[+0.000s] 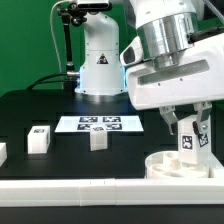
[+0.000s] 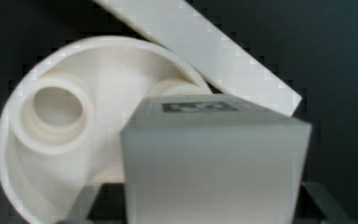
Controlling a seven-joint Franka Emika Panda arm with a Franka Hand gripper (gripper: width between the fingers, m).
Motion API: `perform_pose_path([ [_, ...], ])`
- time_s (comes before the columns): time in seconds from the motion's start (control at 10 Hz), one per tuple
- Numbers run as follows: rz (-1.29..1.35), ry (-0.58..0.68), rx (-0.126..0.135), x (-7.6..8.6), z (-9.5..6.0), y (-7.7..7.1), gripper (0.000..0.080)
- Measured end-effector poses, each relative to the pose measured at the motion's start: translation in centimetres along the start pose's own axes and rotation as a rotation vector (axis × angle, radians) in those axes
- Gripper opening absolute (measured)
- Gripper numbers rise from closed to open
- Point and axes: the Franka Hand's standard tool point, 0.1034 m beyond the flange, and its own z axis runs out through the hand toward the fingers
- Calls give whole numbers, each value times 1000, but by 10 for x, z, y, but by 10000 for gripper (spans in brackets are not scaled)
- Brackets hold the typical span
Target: Assemble stool
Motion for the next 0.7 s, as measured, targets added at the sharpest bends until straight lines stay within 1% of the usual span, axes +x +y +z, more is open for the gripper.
perform_pose_path([
  [0.1, 60, -4, 6, 0, 0, 0, 343],
  [0.3, 278, -21, 11, -6, 2, 0, 343],
  [0.5, 337, -29, 19, -5, 2, 0, 343],
  [0.7, 330, -31, 20, -6, 3, 0, 343],
])
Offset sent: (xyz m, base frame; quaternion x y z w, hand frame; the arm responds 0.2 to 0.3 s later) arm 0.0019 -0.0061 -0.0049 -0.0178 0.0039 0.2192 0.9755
